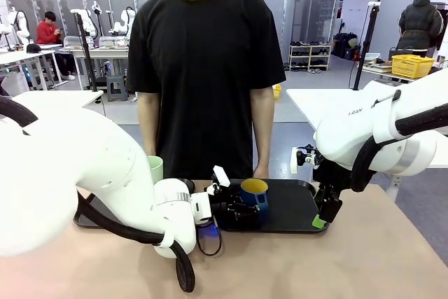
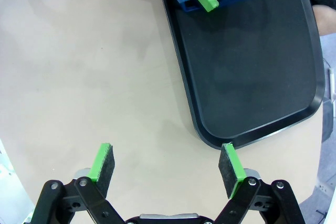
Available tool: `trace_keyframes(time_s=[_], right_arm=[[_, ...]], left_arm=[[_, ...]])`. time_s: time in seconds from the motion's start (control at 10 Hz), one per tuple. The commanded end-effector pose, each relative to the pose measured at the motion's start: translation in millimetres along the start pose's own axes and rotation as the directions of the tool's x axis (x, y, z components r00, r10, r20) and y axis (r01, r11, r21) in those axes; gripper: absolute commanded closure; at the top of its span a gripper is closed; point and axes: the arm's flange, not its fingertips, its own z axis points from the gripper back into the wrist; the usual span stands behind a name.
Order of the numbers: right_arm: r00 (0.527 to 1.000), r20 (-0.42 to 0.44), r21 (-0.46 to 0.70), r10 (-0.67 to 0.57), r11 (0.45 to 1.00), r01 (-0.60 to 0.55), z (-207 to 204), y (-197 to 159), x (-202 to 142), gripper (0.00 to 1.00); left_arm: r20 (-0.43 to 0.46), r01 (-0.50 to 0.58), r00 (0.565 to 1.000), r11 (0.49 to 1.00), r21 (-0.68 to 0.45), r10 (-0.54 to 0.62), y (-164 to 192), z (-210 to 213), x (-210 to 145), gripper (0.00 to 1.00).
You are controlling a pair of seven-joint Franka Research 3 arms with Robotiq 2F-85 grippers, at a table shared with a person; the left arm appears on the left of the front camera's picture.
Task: Sort and store the cups by type.
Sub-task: Pick up the Handle plastic cup and place it into the empty Flat Tray.
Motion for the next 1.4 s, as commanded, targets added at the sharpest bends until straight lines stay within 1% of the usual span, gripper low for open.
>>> trace_keyframes(time_s=[0.0, 0.1, 0.2, 0.3, 0.4, 0.8, 1.3], right_arm=[[1.000, -0.004, -0.007, 0.008, 1.000, -0.008, 1, 2, -3, 0.00], [1.000, -0.004, -0.007, 0.008, 1.000, -0.008, 1, 2, -3, 0.00], [1.000, -0.004, -0.007, 0.008, 1.000, -0.008, 1, 2, -3, 0.00], [1.000, -0.004, -0.007, 0.008, 1.000, -0.008, 1, 2, -3, 0.00], [1.000, -0.004, -0.007, 0.008, 1.000, -0.008, 1, 2, -3, 0.00], [1.000, -0.004, -0.007, 0.008, 1.000, -0.008, 1, 2, -3, 0.00], [1.000, -0.004, -0.007, 0.008, 1.000, -0.008, 1, 2, -3, 0.00]], left_arm=[[0.026, 0.006, 1.000, 1.000, 0.015, -0.007, -21, 13, -23, 0.27], [0.029, 0.000, 1.000, 1.000, 0.014, -0.001, -21, 15, -23, 0.20], [0.029, -0.006, 1.000, 1.000, 0.014, 0.006, -21, 17, -23, 0.15], [0.034, -0.009, 0.999, 1.000, 0.015, 0.008, -22, 18, -23, 0.02], [0.037, -0.007, 0.999, 1.000, 0.014, 0.007, -22, 18, -22, 0.00], [0.068, -0.007, 0.998, 1.000, 0.017, 0.005, -24, 24, -18, 0.00], [0.068, -0.017, 0.998, 1.000, 0.017, 0.016, -28, 33, -11, 0.00]])
